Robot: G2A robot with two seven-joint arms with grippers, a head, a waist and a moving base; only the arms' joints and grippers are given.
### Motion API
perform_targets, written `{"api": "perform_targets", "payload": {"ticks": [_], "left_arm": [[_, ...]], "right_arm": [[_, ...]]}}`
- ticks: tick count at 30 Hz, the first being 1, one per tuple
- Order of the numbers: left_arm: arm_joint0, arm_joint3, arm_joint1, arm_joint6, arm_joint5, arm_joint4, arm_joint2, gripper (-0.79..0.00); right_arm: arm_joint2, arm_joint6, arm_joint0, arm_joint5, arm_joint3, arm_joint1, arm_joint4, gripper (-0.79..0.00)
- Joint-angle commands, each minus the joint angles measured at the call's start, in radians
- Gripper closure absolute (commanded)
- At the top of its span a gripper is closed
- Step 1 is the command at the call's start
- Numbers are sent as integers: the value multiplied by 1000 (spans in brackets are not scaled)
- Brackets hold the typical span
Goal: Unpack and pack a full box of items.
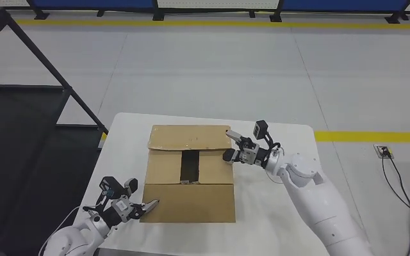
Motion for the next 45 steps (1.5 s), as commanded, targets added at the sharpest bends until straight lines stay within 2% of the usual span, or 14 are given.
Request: {"api": "perform_targets", "payload": {"ticks": [1, 5, 12, 18, 23, 33, 36, 40, 45], "left_arm": [[2, 0, 1, 3, -2, -1, 1, -785], [5, 1, 4, 6, -1, -3, 4, -785], [8, 1, 7, 15, -4, -7, 15, -785], [10, -1, 10, 25, -7, -7, 20, -785], [14, 2, 12, 40, -1, -17, 21, -785], [4, 1, 16, 34, 24, -42, 29, -785], [-2, -1, 17, 23, 27, -43, 37, -785], [-6, -5, 19, 15, 25, -34, 44, -785], [-1, -11, 22, 14, 26, -24, 47, -785]], "right_arm": [[-10, 1, 15, -8, 14, -5, 7, -785], [-22, -21, 42, -40, 34, -15, 16, -785], [-63, -170, 120, -88, 57, -42, -34, -785], [-136, -300, 255, -71, 203, -86, -91, -785], [-205, -377, 336, -144, 339, -134, -117, -785], [-209, -382, 340, -151, 348, -137, -122, -785], [-204, -415, 308, -136, 322, -140, -110, -785], [-226, -501, 326, -110, 339, -167, -110, -785], [-266, -602, 398, -126, 465, -218, -114, -785]]}}
